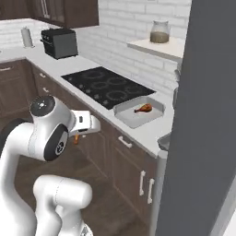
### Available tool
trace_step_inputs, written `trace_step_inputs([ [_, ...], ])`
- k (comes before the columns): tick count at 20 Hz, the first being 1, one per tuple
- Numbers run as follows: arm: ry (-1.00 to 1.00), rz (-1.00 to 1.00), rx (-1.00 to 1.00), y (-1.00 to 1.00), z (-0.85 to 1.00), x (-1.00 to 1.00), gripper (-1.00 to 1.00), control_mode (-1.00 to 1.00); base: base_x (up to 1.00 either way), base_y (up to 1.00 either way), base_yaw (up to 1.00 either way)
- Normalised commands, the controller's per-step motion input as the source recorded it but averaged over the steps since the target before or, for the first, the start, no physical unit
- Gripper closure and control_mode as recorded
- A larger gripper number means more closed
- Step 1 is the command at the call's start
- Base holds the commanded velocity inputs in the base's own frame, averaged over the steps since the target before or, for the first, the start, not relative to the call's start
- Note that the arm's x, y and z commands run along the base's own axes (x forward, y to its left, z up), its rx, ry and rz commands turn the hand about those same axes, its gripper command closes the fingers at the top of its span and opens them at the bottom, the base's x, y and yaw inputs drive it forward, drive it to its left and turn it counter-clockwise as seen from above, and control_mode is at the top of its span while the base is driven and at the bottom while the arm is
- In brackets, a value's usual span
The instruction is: Place one tomato and one chicken drumstick in each tupperware on the nearby counter, to pack two identical lunches.
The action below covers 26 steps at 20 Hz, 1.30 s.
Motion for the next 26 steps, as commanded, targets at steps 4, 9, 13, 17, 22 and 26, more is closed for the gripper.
trace_step_inputs([
  [4,0.0,0.0,0.0,0.0,0.0,0.0,1.0,1.0,0.42,0.0,-0.8],
  [9,0.0,0.0,0.0,0.0,0.0,0.0,1.0,1.0,0.19,0.03,-0.87],
  [13,0.0,0.0,0.0,0.0,0.0,0.0,1.0,1.0,1.0,0.72,-0.49],
  [17,0.0,0.0,0.0,0.0,0.0,0.0,1.0,1.0,1.0,0.86,-0.38],
  [22,0.08,-0.06,0.0,-0.47,-0.39,0.58,1.0,-1.0,0.4,0.03,-0.05],
  [26,0.15,-0.02,0.0,-0.92,-0.92,0.94,1.0,-1.0,0.0,0.0,0.0],
])
